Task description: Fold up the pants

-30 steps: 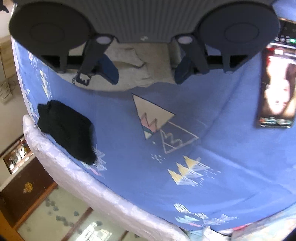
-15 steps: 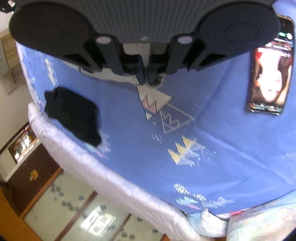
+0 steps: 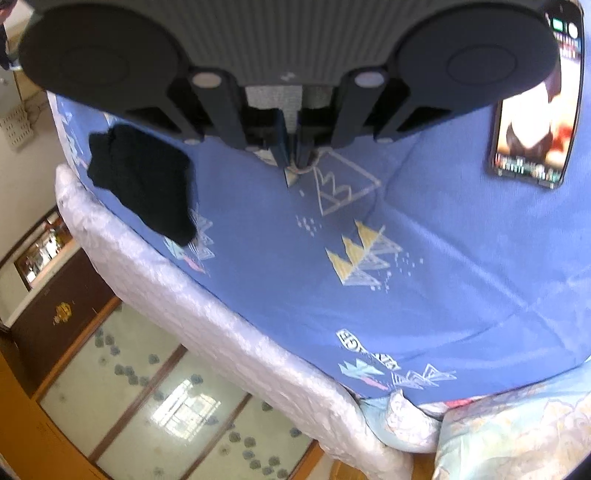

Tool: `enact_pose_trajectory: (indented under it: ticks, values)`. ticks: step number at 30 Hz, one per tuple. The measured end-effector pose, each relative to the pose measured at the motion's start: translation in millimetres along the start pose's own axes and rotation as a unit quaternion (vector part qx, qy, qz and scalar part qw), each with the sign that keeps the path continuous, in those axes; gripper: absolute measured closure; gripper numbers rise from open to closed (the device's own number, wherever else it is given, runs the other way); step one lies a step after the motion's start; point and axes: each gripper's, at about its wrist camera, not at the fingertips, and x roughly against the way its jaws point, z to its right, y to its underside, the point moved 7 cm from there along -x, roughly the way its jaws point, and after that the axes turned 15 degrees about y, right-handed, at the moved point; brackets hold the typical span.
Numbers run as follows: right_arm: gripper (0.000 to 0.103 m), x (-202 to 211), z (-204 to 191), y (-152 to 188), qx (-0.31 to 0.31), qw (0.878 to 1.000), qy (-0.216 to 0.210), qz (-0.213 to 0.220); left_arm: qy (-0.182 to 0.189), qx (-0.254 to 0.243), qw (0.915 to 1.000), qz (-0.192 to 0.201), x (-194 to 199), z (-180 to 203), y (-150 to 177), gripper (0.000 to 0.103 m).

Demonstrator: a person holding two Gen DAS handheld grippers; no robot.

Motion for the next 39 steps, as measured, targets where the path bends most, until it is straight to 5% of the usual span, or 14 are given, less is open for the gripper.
enact_pose_trajectory:
  ticks: [4,5,6,7,9,13,21,26,28,29,30,37,38,39]
  values:
    - [0.092,-65,-28,17,0.017,0.999,0.030,-0.021,-0.041,-0.005,0.9989,0.022,-17,-17,-11,0.097]
    - [0.076,-76,-30,20,0.018,0.999,0.036,-0.028,-0.064,-0.003,0.9977,0.021,-24,-24,-10,0.096]
    - [0.033,-87,-32,26,0.027,0.997,0.049,-0.044,-0.089,0.001,0.9960,0.012,-29,-29,-7,0.093]
    - [0.020,-96,-31,33,0.038,0.995,0.069,-0.059,-0.105,0.013,0.9943,-0.009,-35,-36,-2,0.086]
    - [0.025,-96,-26,39,0.058,0.994,0.076,-0.051,-0.101,0.023,0.9938,-0.042,-39,-41,8,0.061]
    - [0.028,-84,16,21,0.048,0.996,0.073,-0.018,-0.106,0.014,0.9939,-0.028,-10,-39,13,0.061]
    - [0.036,-61,107,34,-0.064,0.992,0.059,-0.088,0.021,-0.090,0.9930,-0.073,22,53,55,0.057]
    - [0.037,-83,124,57,-0.146,0.980,0.054,-0.126,0.084,-0.229,0.9558,-0.164,-13,129,126,0.049]
    - [0.063,-88,113,52,-0.148,0.979,0.044,-0.132,0.094,-0.264,0.9379,-0.204,-29,145,157,0.049]
    - [0.097,-95,106,52,-0.147,0.976,0.040,-0.157,0.099,-0.274,0.9298,-0.225,-35,150,171,0.048]
    - [0.098,-100,100,52,-0.149,0.972,0.035,-0.177,0.102,-0.284,0.9219,-0.243,-41,154,185,0.048]
    - [0.095,-120,3,-29,-0.147,0.983,-0.035,-0.108,0.075,-0.303,0.9026,-0.297,-58,149,225,0.048]
    - [0.086,-121,-8,-46,-0.132,0.988,-0.030,-0.068,0.070,-0.298,0.9043,-0.298,-60,148,225,0.048]
    - [0.045,-123,-17,-57,-0.110,0.993,-0.013,-0.044,0.065,-0.294,0.9068,-0.295,-61,147,224,0.048]
